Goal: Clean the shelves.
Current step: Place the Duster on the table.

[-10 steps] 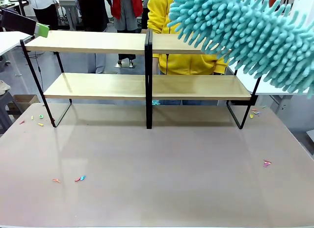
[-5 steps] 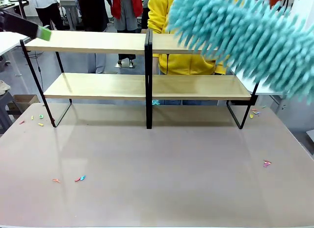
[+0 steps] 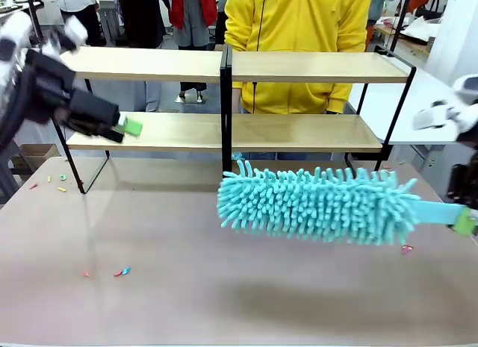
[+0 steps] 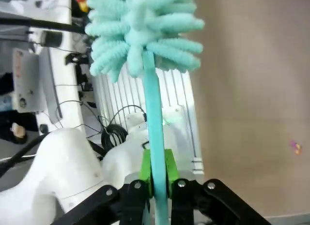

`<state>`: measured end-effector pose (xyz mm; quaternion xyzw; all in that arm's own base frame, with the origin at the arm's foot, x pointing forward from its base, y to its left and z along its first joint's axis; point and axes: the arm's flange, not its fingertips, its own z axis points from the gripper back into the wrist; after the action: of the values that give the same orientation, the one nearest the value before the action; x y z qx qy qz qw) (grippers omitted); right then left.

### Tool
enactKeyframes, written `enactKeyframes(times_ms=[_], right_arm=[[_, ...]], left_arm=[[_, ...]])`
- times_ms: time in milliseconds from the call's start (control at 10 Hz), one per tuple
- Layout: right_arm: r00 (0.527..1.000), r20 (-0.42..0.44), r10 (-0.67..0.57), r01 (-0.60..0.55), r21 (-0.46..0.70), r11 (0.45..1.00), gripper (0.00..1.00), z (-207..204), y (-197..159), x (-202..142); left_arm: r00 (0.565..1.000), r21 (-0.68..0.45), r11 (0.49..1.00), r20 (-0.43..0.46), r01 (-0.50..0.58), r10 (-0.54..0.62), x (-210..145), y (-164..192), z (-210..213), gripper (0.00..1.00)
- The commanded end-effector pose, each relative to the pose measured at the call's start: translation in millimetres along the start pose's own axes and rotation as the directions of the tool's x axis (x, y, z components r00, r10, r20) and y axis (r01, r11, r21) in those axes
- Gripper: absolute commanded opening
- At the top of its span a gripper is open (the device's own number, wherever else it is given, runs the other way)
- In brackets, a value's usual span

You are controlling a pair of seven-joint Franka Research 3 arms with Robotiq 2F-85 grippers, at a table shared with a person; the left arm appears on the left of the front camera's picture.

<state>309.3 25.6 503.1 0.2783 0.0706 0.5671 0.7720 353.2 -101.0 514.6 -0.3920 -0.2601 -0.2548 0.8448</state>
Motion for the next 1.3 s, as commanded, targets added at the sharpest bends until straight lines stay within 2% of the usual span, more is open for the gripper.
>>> enactKeyframes(times_ms=[0,100,200,300,400,500,600,800,1100,1200], right_arm=[[0.999,-0.008,-0.052,0.052,-0.053,0.997,0.12,23.6,-40.4,12.7],[0.997,-0.034,-0.067,0.065,-0.062,0.996,0.12,21.5,-61.2,14.2],[0.998,-0.045,-0.054,0.053,-0.034,0.998,0.12,20.4,-81.9,13.5],[0.995,-0.057,-0.081,0.081,-0.008,0.997,0.12,19.2,-98.0,11.3],[0.994,-0.062,-0.086,0.087,0.024,0.996,0.12,16.9,-108.3,9.4],[0.989,-0.102,-0.108,0.112,0.033,0.993,0.12,14.3,-115.6,8.1],[0.977,-0.152,-0.147,0.154,0.035,0.987,0.12,11.2,-121.6,7.2],[0.968,-0.185,-0.168,0.179,0.046,0.983,0.12,-2.5,-133.7,8.8],[0.981,-0.125,-0.147,0.158,0.080,0.984,0.12,-14.8,-145.0,-0.3],[0.981,-0.131,-0.144,0.155,0.081,0.985,0.12,-14.9,-145.4,-0.5]], left_arm=[[0.957,-0.220,0.949,-0.232,-0.225,0.174,-92.5,66.4,-48.3,1.00],[0.933,-0.307,0.917,-0.327,-0.253,0.148,-113.6,91.1,-62.8,1.00],[0.916,-0.350,0.895,-0.379,-0.276,0.134,-134.9,113.9,-77.4,1.00],[0.936,-0.515,0.816,-0.341,-0.261,0.083,-152.0,125.4,-81.0,1.00],[0.937,-0.483,0.833,-0.330,-0.271,0.114,-156.8,131.8,-85.1,1.00],[0.950,-0.450,0.851,-0.269,-0.269,0.158,-121.1,117.7,-65.4,1.00],[0.950,-0.450,0.851,-0.269,-0.269,0.158,-121.1,117.7,-65.4,1.00],[0.950,-0.450,0.851,-0.269,-0.269,0.158,-121.1,117.7,-65.4,1.00],[0.950,-0.450,0.851,-0.269,-0.269,0.158,-121.1,117.7,-65.4,1.00],[0.950,-0.450,0.851,-0.269,-0.269,0.158,-121.1,117.7,-65.4,1.00]])
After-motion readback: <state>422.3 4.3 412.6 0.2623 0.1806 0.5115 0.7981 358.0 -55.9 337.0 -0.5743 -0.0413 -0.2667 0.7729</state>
